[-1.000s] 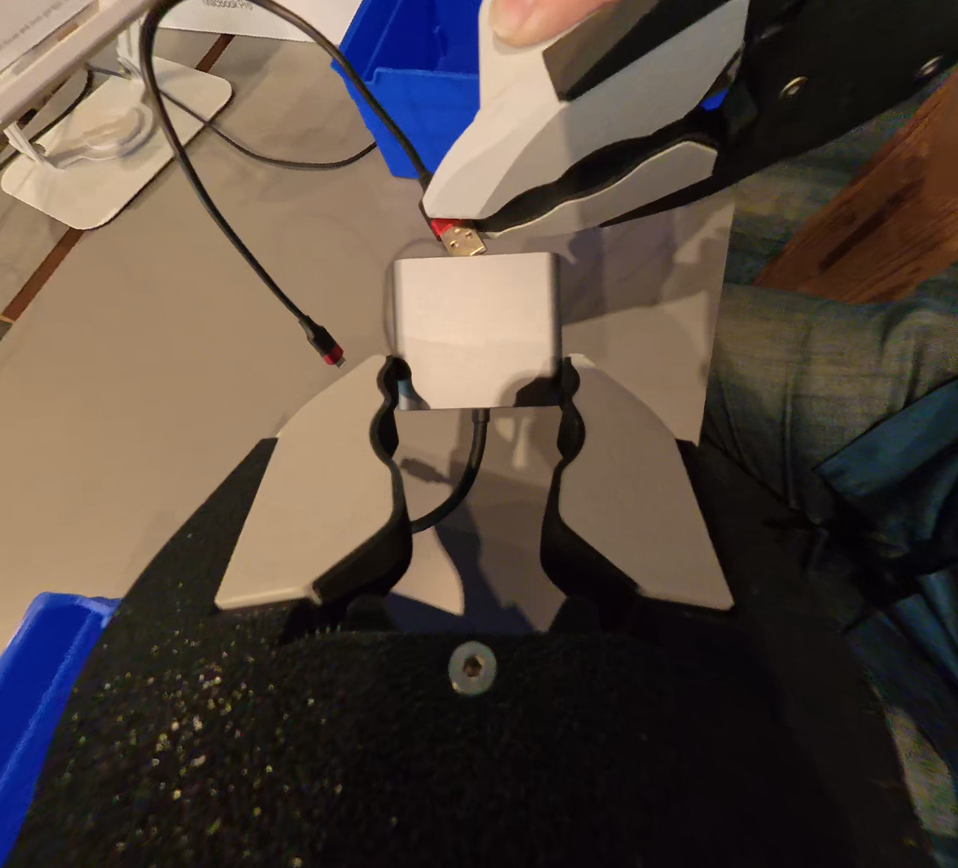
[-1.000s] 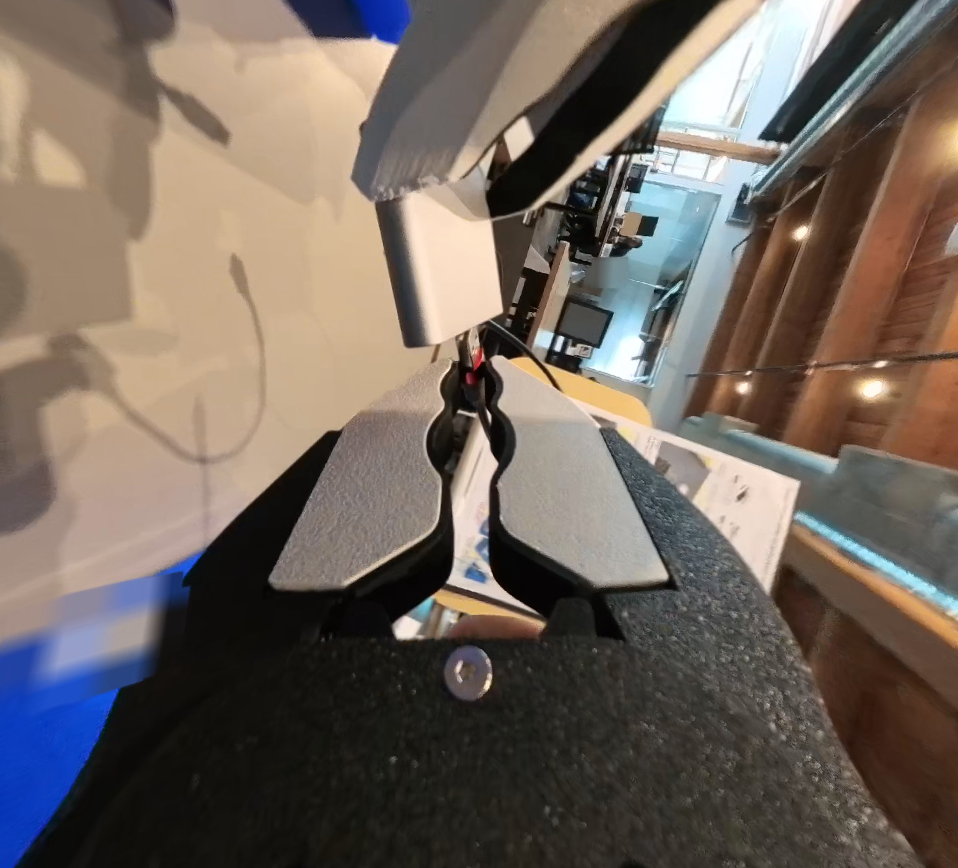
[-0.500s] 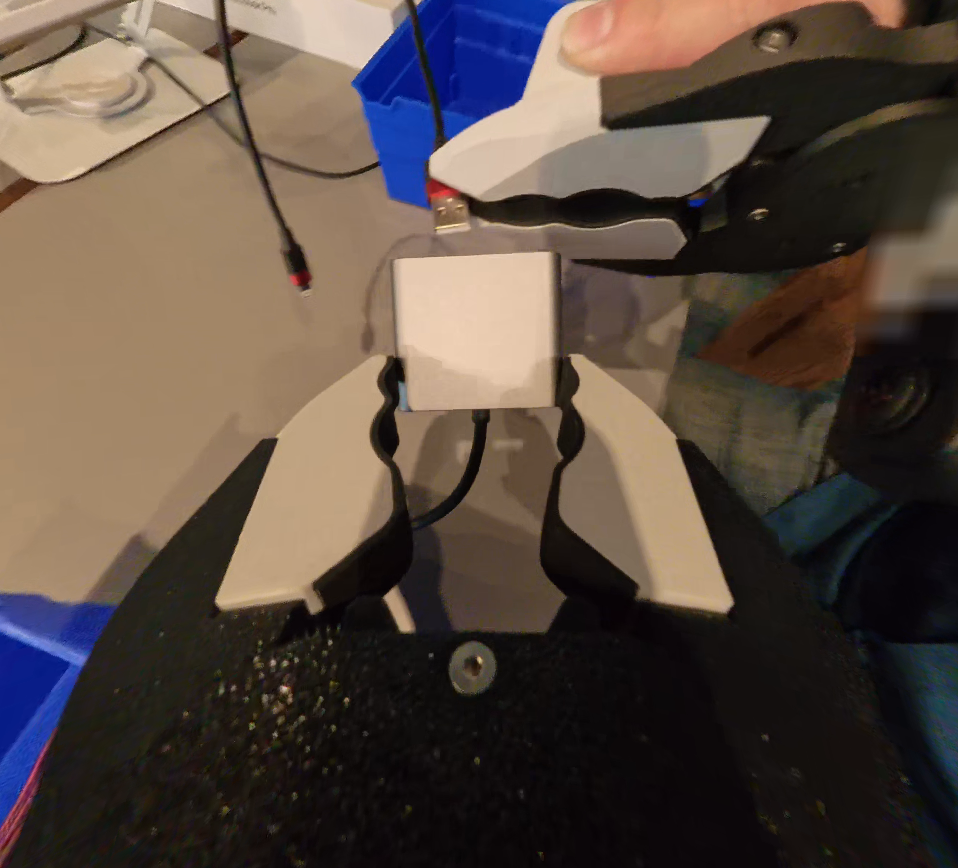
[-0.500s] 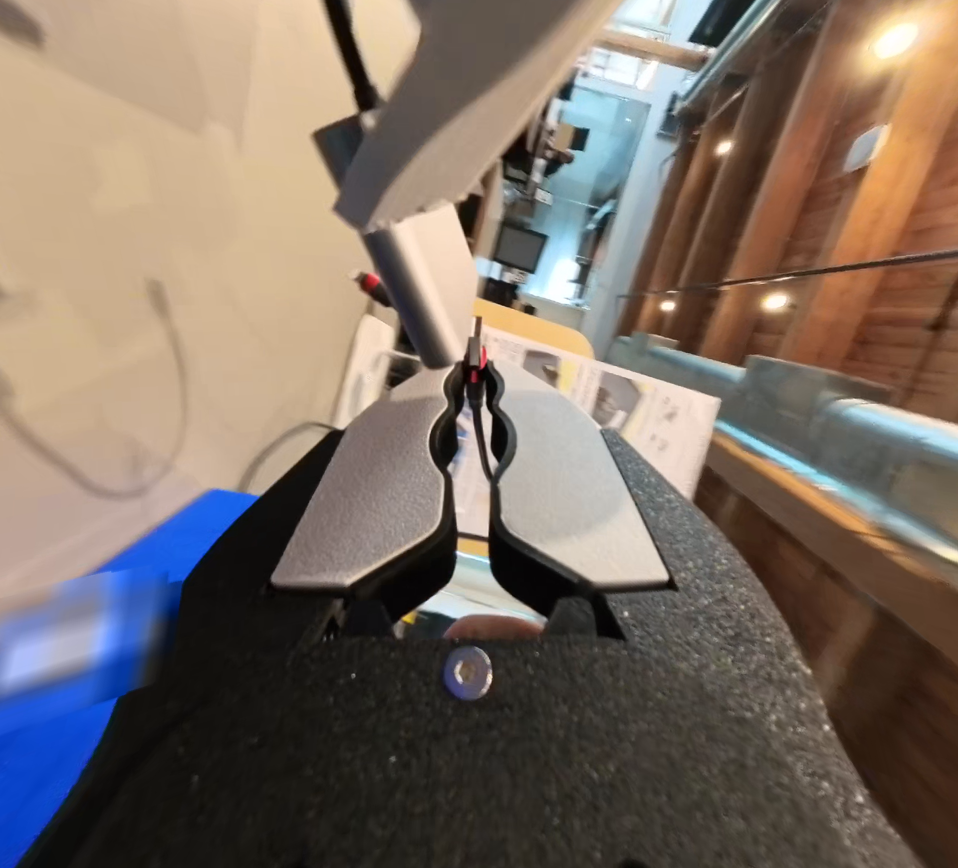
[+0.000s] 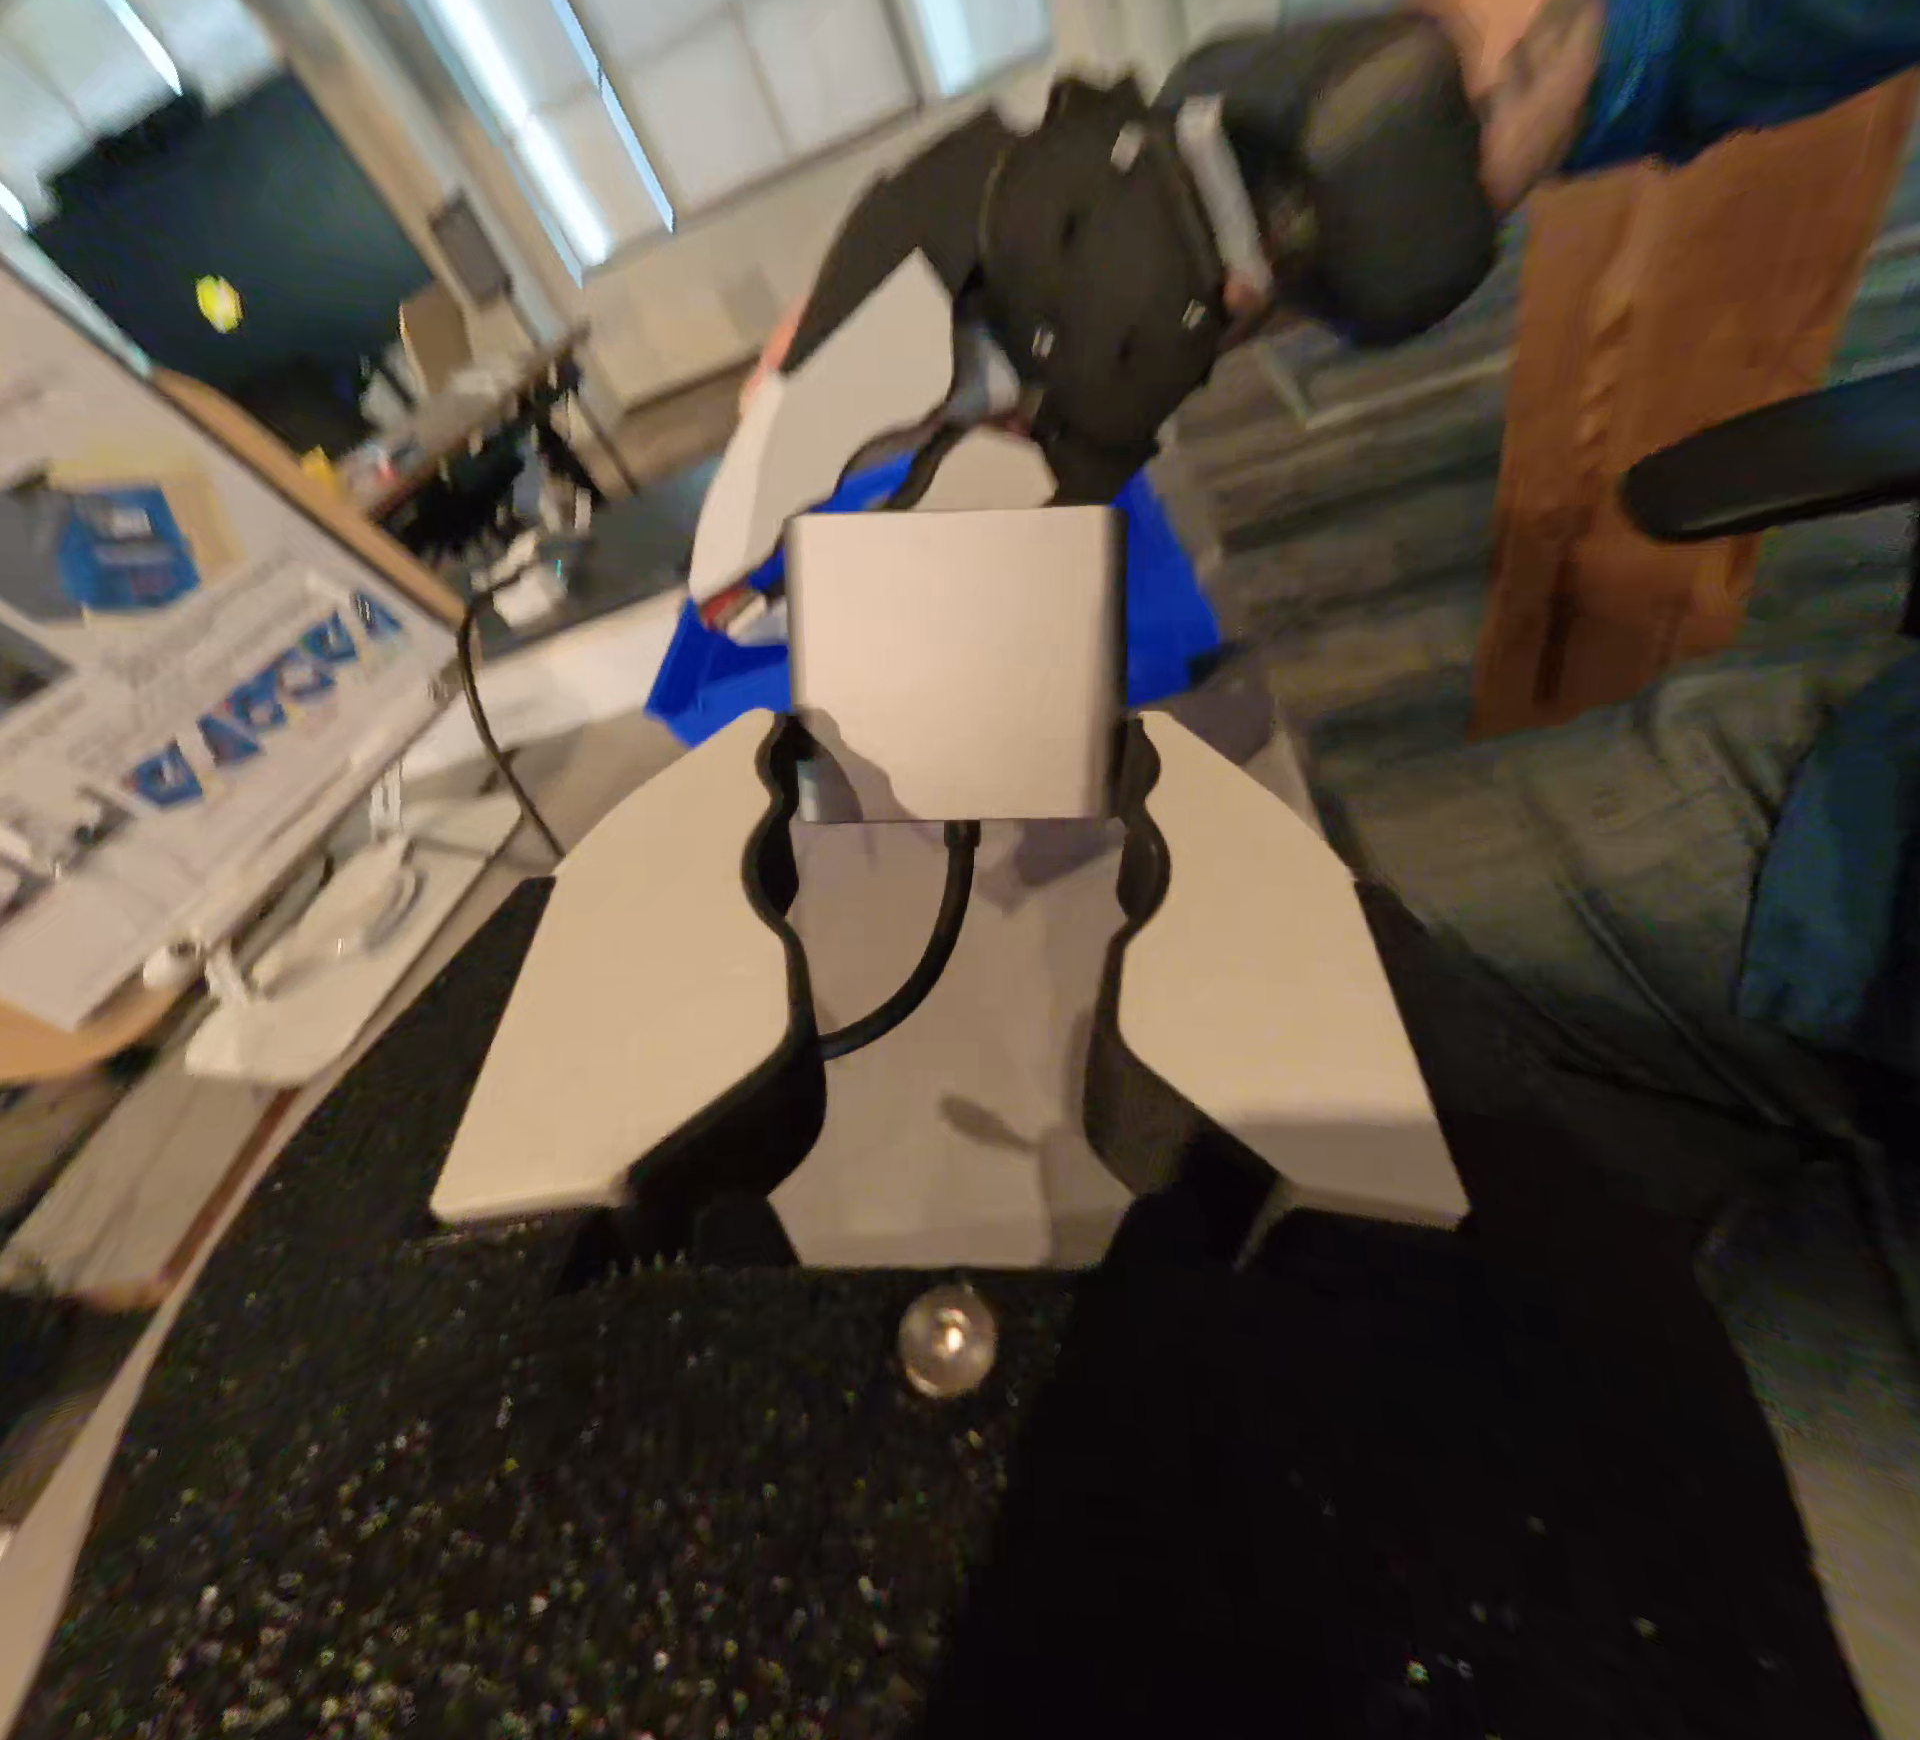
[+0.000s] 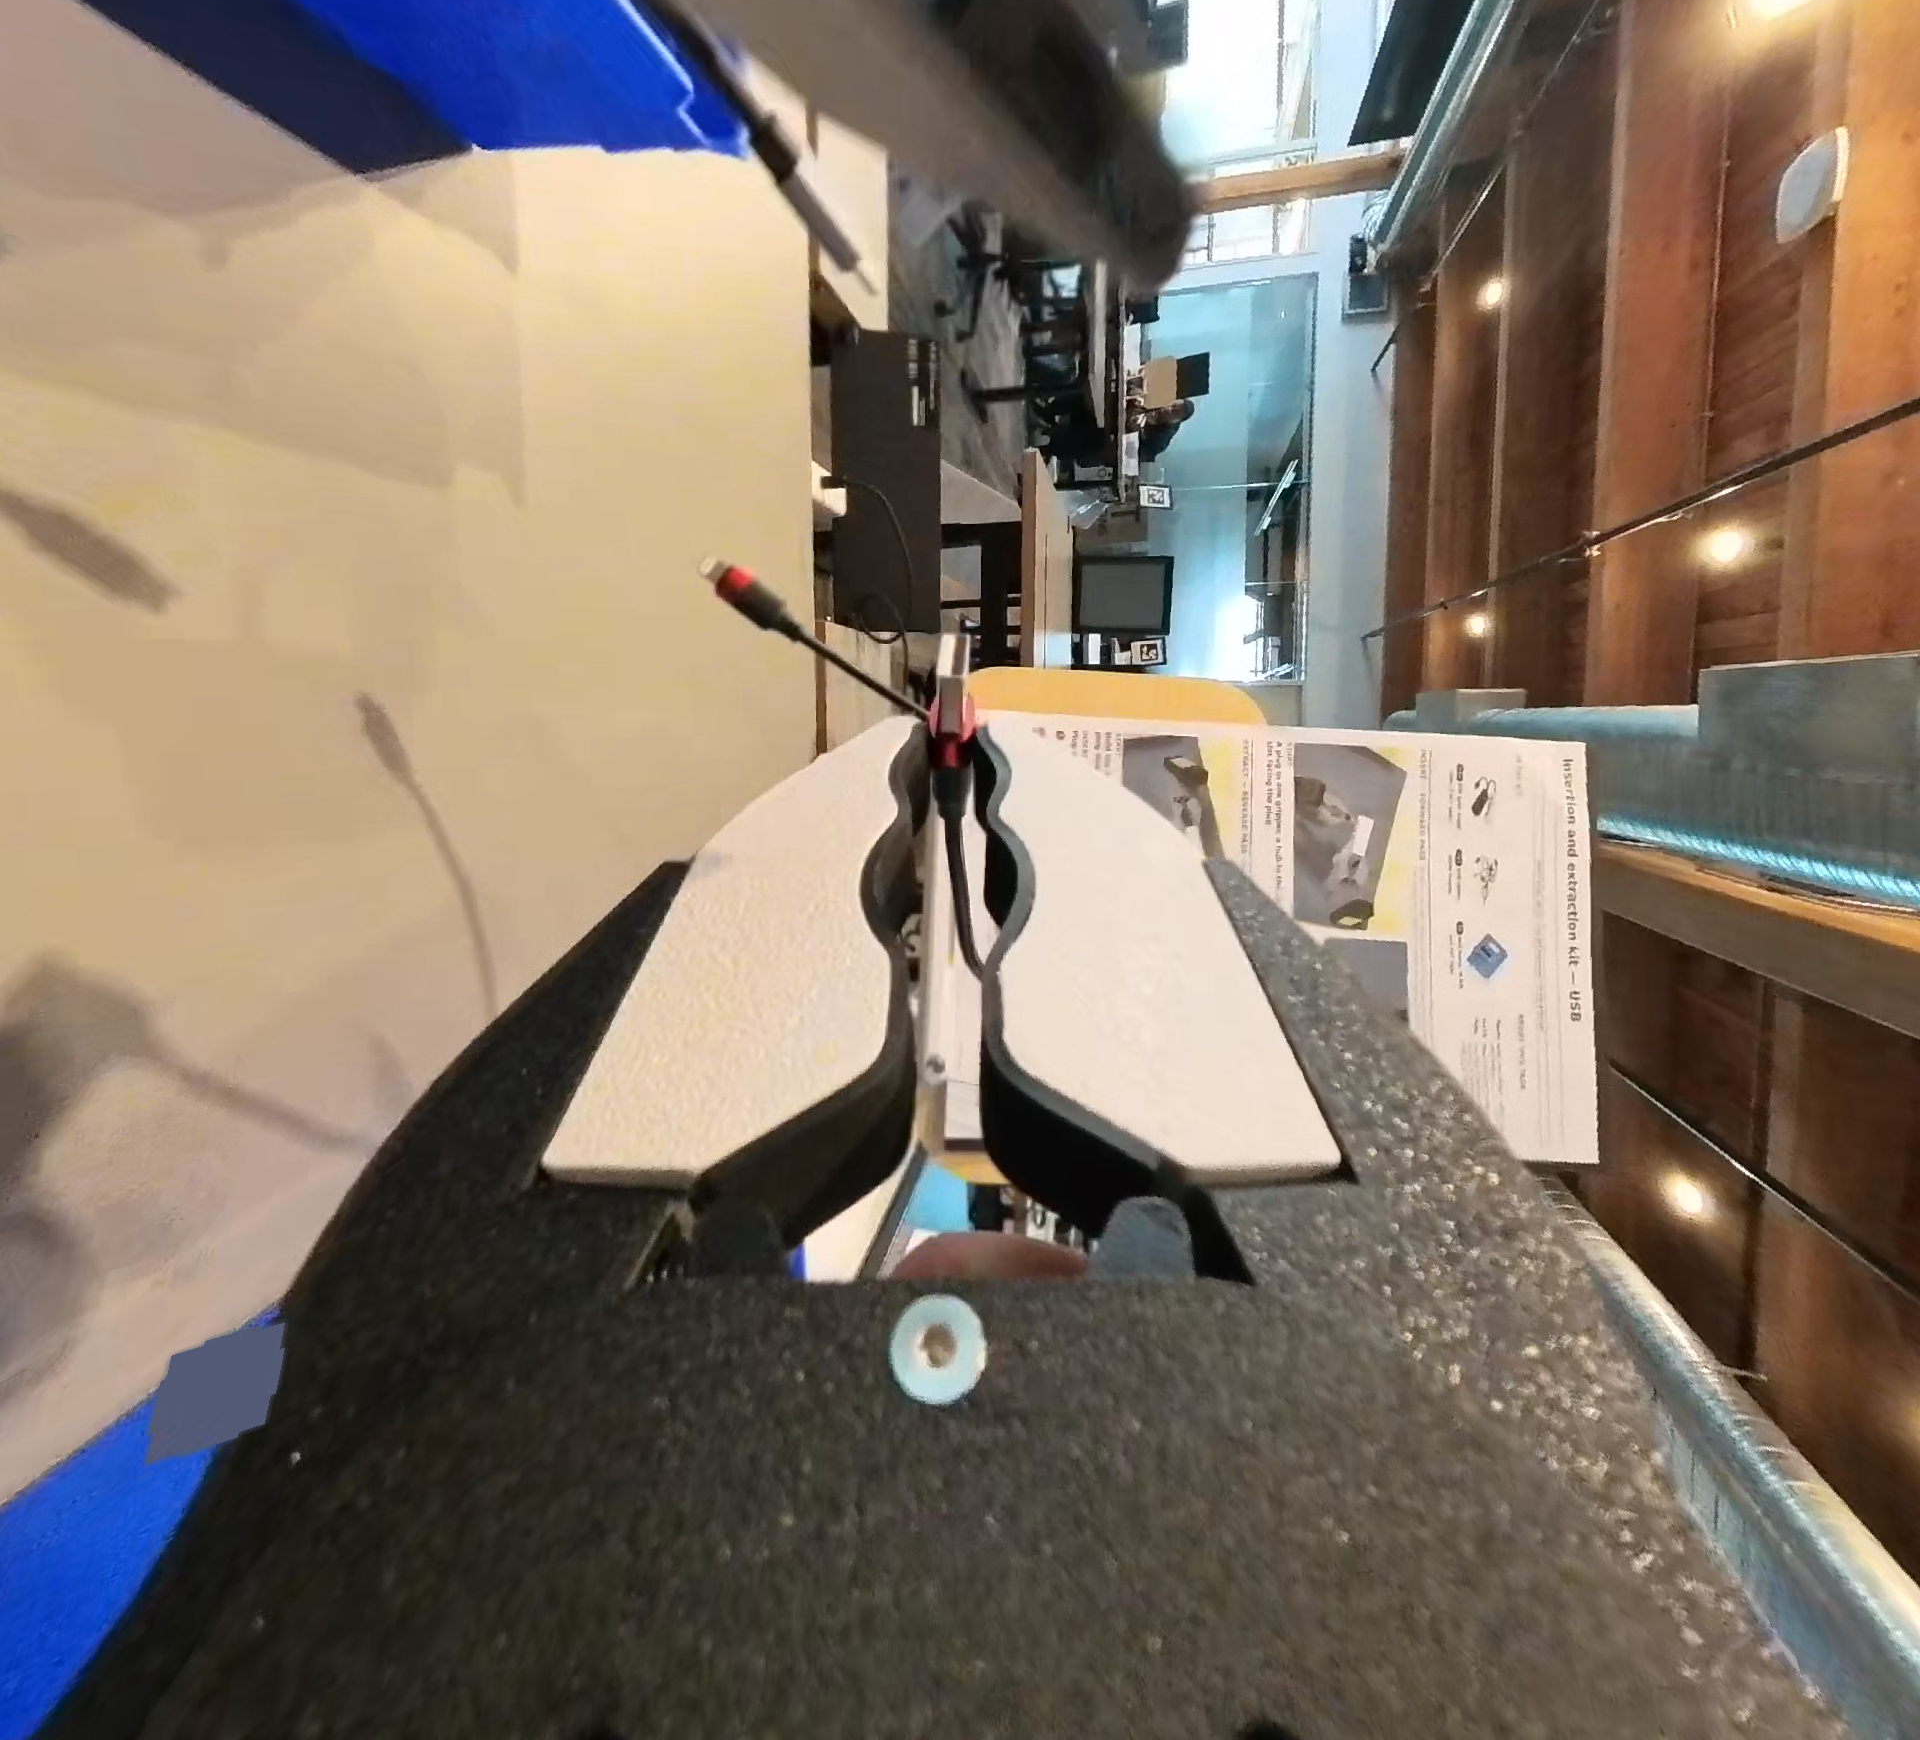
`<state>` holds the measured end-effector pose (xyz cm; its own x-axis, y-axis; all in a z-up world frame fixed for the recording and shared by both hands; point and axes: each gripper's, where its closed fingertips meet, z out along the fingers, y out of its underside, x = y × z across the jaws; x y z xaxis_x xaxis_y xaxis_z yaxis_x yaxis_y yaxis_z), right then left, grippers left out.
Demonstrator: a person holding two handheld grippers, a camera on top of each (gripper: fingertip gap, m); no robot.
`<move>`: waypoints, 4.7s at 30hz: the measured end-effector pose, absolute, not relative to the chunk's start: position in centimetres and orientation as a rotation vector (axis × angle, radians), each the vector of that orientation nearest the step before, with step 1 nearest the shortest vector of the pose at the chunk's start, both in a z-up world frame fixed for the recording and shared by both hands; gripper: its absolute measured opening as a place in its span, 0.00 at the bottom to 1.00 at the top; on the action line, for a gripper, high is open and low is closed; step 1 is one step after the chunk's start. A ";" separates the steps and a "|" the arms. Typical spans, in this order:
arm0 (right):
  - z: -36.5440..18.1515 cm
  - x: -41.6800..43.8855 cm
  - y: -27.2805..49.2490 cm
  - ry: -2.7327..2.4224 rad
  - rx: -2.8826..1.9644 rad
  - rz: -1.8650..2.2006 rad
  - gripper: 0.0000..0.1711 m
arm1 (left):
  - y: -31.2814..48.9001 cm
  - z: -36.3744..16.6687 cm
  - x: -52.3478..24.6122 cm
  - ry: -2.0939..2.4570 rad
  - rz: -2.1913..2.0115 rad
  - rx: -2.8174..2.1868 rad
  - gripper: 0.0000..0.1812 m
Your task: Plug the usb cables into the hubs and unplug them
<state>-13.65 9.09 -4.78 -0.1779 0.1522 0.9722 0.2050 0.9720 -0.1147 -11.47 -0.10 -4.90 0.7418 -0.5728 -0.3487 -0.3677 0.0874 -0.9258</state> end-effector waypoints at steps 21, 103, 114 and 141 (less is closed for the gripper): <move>-4.5 -13.0 8.5 -1.721 -0.251 -0.006 0.04 | -5.1 1.2 -9.3 0.831 -0.314 -1.138 0.33; -25.2 -12.8 7.1 -2.408 -0.010 -0.317 0.04 | -2.7 -4.8 -12.4 0.822 -0.012 -1.450 0.33; -23.0 -13.4 7.3 -2.326 -0.065 -0.258 0.04 | -1.5 -7.9 -14.2 0.841 0.154 -1.611 0.33; -23.2 -11.3 7.9 -2.952 -0.445 0.479 0.18 | -1.7 -9.3 -14.1 0.844 0.109 -1.688 0.33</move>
<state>-11.28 7.93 -23.24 -0.9499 0.3052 0.0682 0.2679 0.9067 -0.3256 -14.14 -1.73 -9.32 0.7334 -0.4693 -0.4918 -0.5790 -0.0520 -0.8137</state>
